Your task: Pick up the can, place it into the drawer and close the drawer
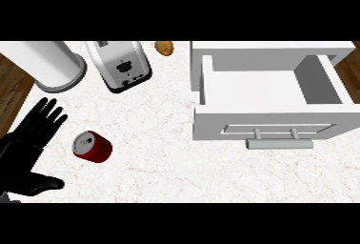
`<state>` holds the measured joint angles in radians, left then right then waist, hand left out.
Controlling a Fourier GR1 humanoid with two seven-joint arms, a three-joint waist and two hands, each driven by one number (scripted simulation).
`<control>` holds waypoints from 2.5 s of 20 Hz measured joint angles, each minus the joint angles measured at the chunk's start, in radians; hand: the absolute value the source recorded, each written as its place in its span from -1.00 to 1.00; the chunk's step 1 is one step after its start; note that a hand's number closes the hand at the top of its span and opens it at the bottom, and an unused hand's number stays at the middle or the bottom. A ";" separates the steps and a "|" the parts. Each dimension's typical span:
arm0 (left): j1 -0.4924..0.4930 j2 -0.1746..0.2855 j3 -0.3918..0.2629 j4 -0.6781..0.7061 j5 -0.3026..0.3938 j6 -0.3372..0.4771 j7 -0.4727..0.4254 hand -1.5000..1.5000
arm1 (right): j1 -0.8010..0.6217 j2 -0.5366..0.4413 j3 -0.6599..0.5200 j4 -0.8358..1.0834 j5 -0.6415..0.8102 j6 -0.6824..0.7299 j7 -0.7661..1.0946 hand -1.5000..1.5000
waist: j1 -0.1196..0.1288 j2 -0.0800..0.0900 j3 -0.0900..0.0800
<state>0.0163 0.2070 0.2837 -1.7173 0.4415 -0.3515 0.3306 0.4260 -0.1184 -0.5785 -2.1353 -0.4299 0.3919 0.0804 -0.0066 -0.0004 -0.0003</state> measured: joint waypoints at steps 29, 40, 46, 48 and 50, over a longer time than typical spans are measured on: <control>-0.144 0.043 0.042 0.822 -0.296 -0.074 -0.631 -1.00 | -0.018 0.057 -0.135 -0.048 -0.061 0.112 0.090 -1.00 | -0.002 0.001 0.000; -0.272 0.059 0.032 1.125 -0.332 -0.100 -0.787 -1.00 | -0.024 0.094 -0.154 -0.063 -0.063 0.148 0.112 -1.00 | -0.004 0.001 -0.001; -0.330 0.043 0.045 1.173 -0.292 -0.104 -0.766 1.00 | -0.018 0.089 -0.178 -0.083 -0.104 0.160 0.147 -1.00 | -0.003 0.001 0.000; -0.339 0.037 0.043 1.164 -0.275 -0.116 -0.743 1.00 | -0.029 0.080 -0.182 -0.076 -0.106 0.159 0.163 -1.00 | -0.001 0.000 0.000; -0.347 0.031 0.041 1.168 -0.260 -0.141 -0.726 1.00 | -0.012 0.094 -0.175 -0.095 -0.109 0.163 0.159 -1.00 | -0.002 0.000 0.000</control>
<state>-0.3305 0.2378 0.3244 -0.5493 0.1812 -0.4927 -0.3955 0.4136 -0.0244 -0.7534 -2.2303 -0.5393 0.5554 0.2398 -0.0081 -0.0006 0.0000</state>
